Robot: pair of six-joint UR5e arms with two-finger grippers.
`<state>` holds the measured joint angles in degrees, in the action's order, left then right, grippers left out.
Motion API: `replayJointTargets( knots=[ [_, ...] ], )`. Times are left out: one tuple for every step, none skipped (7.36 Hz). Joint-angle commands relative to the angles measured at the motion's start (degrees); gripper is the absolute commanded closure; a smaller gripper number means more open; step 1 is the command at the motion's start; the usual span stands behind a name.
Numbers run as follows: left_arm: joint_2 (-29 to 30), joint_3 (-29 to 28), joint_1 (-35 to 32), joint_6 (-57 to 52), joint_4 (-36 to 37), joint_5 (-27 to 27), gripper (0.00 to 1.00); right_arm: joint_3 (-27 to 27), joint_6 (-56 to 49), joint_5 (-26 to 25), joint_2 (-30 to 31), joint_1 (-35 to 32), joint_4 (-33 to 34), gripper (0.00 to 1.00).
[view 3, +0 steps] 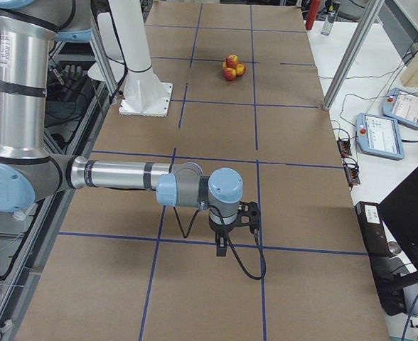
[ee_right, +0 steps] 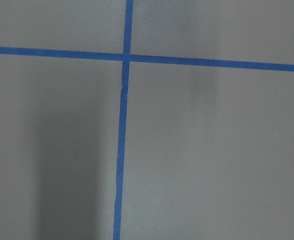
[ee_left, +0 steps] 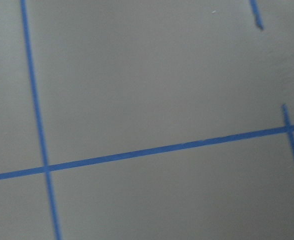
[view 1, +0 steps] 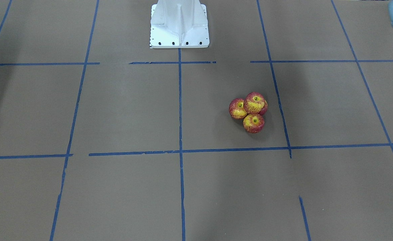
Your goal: Stack apples
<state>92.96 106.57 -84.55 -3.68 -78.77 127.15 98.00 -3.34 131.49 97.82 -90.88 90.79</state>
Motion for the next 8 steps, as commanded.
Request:
replayJointTargets(
  knots=[
    [-6.0,-3.3,-7.9,-14.5,3.6,5.3,0.00,0.0,0.0,0.0,0.0,0.0,0.0,0.00],
    [-7.7,-4.4,-7.9,-14.6,3.0,9.0,0.00,0.0,0.0,0.0,0.0,0.0,0.0,0.00],
    [-8.2,-5.6,-7.9,-14.6,2.9,9.3,0.00,0.0,0.0,0.0,0.0,0.0,0.0,0.00],
    [-8.3,-5.5,-7.9,-14.3,2.9,9.3,0.00,0.0,0.0,0.0,0.0,0.0,0.0,0.00],
    [-8.1,-5.4,-7.9,-14.3,2.9,9.0,0.00,0.0,0.0,0.0,0.0,0.0,0.0,0.00],
    [-8.2,-5.7,-7.9,-14.3,3.0,8.7,0.00,0.0,0.0,0.0,0.0,0.0,0.0,0.00],
    [-8.1,-7.1,-7.8,-14.4,3.0,8.7,0.00,0.0,0.0,0.0,0.0,0.0,0.0,0.00],
    [-8.2,-6.9,-7.8,-14.3,3.0,8.7,0.00,0.0,0.0,0.0,0.0,0.0,0.0,0.00]
  ],
)
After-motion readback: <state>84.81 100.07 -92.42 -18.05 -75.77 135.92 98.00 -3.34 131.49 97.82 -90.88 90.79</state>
